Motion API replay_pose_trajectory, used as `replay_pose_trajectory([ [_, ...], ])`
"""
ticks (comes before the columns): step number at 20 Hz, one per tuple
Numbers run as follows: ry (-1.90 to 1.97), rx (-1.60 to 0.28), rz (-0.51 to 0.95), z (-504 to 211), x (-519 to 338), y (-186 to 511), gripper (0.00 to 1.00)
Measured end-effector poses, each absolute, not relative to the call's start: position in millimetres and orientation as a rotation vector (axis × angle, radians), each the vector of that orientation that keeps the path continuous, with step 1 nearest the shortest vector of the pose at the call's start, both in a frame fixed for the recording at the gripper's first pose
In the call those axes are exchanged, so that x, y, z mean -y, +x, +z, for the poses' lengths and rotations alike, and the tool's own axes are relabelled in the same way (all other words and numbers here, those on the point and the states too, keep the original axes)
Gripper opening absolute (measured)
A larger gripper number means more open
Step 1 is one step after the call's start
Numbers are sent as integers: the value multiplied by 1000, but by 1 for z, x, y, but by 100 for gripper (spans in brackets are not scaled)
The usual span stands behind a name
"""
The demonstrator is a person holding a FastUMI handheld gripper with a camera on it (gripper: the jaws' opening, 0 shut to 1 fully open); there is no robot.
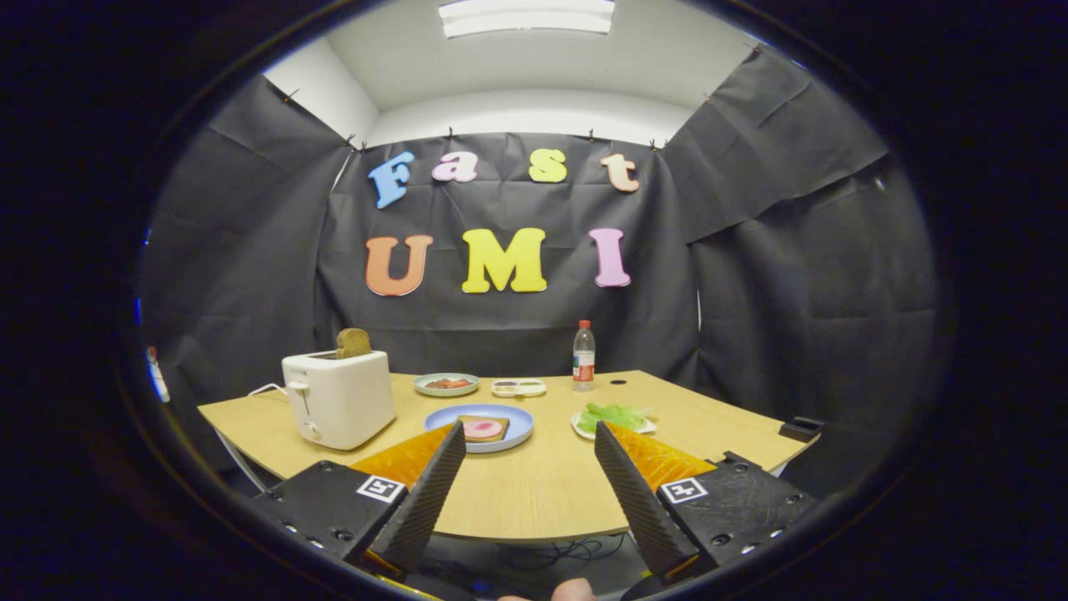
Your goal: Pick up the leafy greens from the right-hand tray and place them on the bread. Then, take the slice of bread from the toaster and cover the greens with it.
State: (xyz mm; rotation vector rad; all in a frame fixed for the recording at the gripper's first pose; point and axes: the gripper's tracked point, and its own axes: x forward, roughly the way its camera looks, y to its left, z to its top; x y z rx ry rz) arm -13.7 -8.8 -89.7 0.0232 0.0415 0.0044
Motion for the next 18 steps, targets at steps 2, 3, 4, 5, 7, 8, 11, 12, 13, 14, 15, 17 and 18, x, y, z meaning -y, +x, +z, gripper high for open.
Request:
replay_pose_trajectory([
  [2,21,-52,11,-95,11,-10,95],
  [3,19,-54,13,-97,14,-8,95],
  [4,20,-57,12,-99,18,-5,95],
  [5,23,-60,9,-100,22,-3,95],
  [7,23,-67,6,-103,30,3,95],
  [8,11,-63,5,-102,35,5,95],
  [11,-12,-51,10,-95,61,25,95],
  [12,-11,-67,20,-97,71,36,95],
  [13,-4,-91,17,-99,87,49,95],
  [14,7,-116,13,-99,102,63,95],
  [15,21,-147,12,-101,115,77,95],
  [17,67,-216,24,-103,135,109,95],
  [18,109,-252,22,-104,146,125,95],
])
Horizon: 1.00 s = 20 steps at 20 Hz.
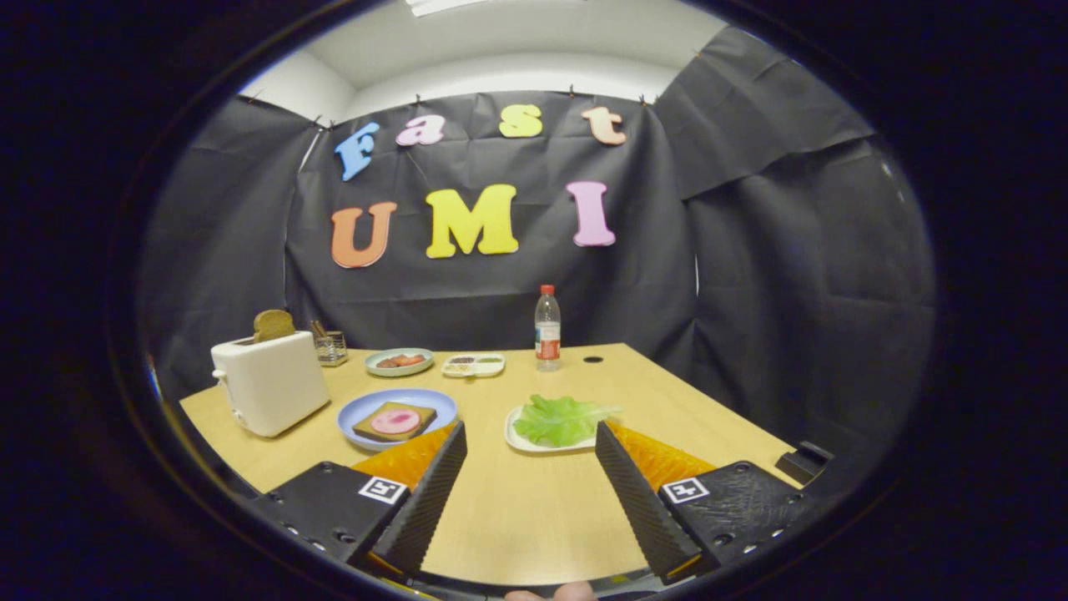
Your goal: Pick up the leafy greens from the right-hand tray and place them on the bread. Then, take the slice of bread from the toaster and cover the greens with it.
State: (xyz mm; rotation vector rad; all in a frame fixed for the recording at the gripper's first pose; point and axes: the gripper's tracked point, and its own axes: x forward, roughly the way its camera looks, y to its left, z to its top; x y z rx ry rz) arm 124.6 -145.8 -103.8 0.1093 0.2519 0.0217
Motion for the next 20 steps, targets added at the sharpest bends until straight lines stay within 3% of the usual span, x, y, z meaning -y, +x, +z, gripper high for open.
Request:
replay_pose_trajectory([
  [11,520,-561,-82,-158,209,269,96],
  [20,756,-686,-141,-199,214,306,96],
])
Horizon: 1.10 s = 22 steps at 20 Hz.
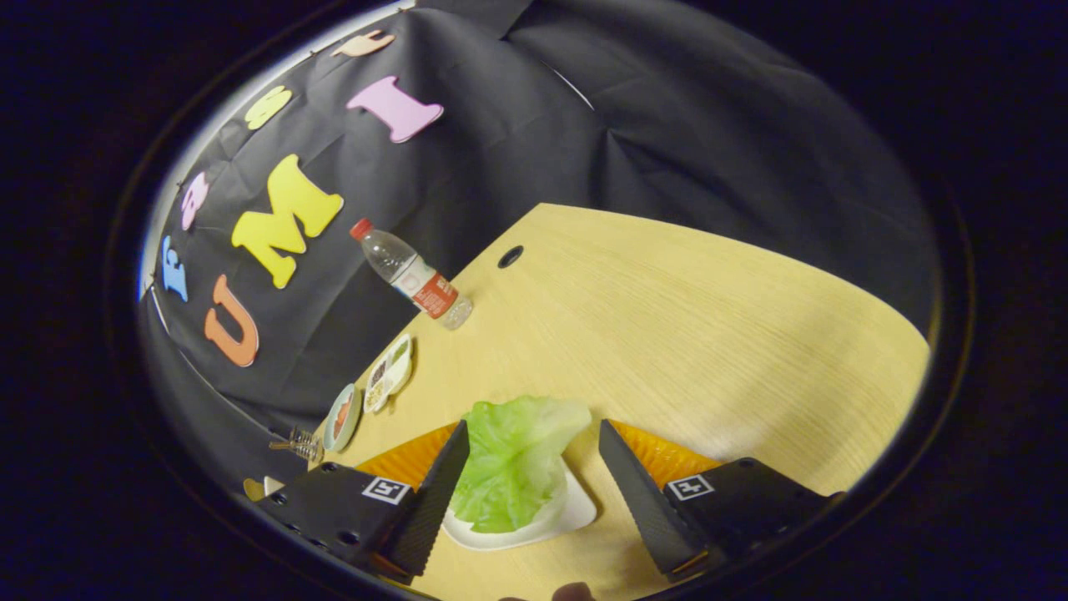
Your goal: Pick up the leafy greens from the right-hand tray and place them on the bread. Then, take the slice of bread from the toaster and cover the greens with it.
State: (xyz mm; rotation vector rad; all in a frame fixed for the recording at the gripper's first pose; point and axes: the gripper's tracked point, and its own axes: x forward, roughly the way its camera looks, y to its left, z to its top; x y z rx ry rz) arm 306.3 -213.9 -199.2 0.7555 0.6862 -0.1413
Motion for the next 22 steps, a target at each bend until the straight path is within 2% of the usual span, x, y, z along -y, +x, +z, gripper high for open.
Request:
replay_pose_trajectory([
  [3,769,-681,-138,-202,218,317,88],
  [6,777,-692,-152,-210,223,324,60],
  [9,796,-696,-149,-214,228,326,14],
  [11,787,-689,-121,-215,230,330,12],
  [12,781,-690,-122,-210,233,326,0],
  [22,661,-496,-38,-99,200,311,0],
])
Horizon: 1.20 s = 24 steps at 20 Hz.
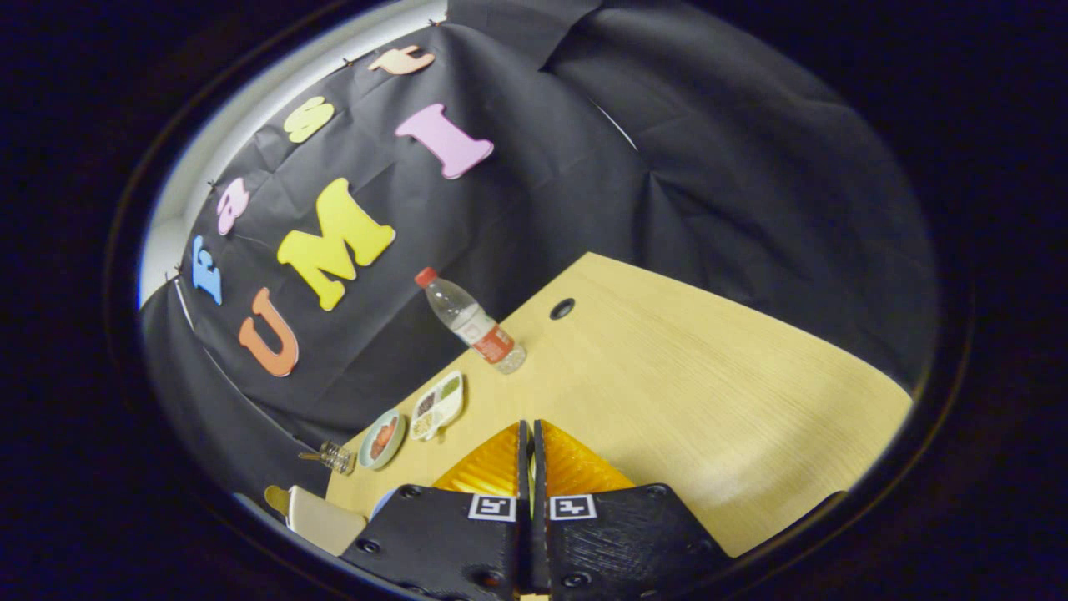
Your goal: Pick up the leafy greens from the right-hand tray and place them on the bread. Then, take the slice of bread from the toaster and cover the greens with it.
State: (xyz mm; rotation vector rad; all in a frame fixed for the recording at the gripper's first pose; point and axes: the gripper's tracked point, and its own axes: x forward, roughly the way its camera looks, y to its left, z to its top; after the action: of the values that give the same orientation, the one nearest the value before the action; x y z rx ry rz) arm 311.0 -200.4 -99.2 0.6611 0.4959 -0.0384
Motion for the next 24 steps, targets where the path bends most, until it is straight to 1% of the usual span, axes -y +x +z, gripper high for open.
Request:
replay_pose_trajectory([
  [6,577,-415,44,-25,113,286,0],
  [9,531,-396,97,-14,51,280,0],
  [13,531,-417,159,-26,-34,280,0],
  [18,525,-468,222,-62,-119,284,0],
  [21,549,-481,232,-80,-141,288,0],
  [24,558,-502,199,-100,-132,295,0],
])
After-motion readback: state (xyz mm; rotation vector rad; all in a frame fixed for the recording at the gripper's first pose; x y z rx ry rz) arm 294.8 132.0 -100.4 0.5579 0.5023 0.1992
